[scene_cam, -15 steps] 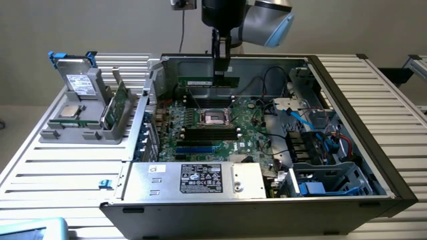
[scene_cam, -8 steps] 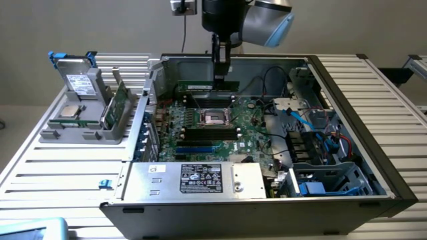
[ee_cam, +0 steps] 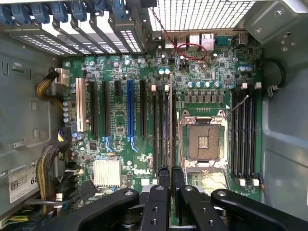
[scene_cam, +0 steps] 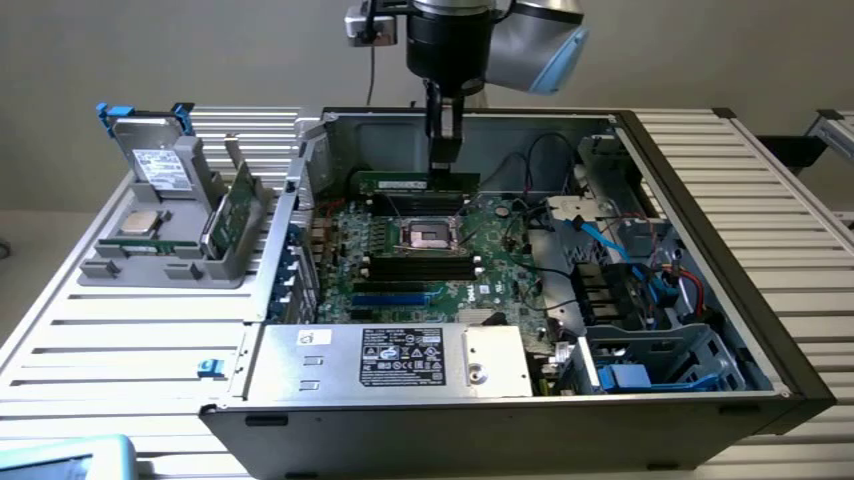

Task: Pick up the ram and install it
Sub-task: 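Insert the ram into the slot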

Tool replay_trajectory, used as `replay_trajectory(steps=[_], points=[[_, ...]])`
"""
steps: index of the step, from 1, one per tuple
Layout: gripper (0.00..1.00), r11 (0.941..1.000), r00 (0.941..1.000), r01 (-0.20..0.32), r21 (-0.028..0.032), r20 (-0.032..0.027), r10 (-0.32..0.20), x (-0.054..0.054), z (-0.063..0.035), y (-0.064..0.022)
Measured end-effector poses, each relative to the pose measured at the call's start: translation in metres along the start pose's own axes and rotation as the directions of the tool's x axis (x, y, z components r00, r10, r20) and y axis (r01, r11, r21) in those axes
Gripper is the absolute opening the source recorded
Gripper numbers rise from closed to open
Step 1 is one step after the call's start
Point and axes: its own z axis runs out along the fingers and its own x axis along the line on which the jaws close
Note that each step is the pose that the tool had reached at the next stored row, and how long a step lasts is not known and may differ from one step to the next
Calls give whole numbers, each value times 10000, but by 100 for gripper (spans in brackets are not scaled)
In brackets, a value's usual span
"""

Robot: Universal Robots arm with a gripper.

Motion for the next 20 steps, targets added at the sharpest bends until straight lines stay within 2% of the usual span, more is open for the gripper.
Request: replay_trajectory(steps=[4, 20], points=[[14, 10000, 10000, -1, 3, -25, 1, 8, 66, -17], [14, 10000, 10000, -1, 3, -28, 1, 22, 358, -61]])
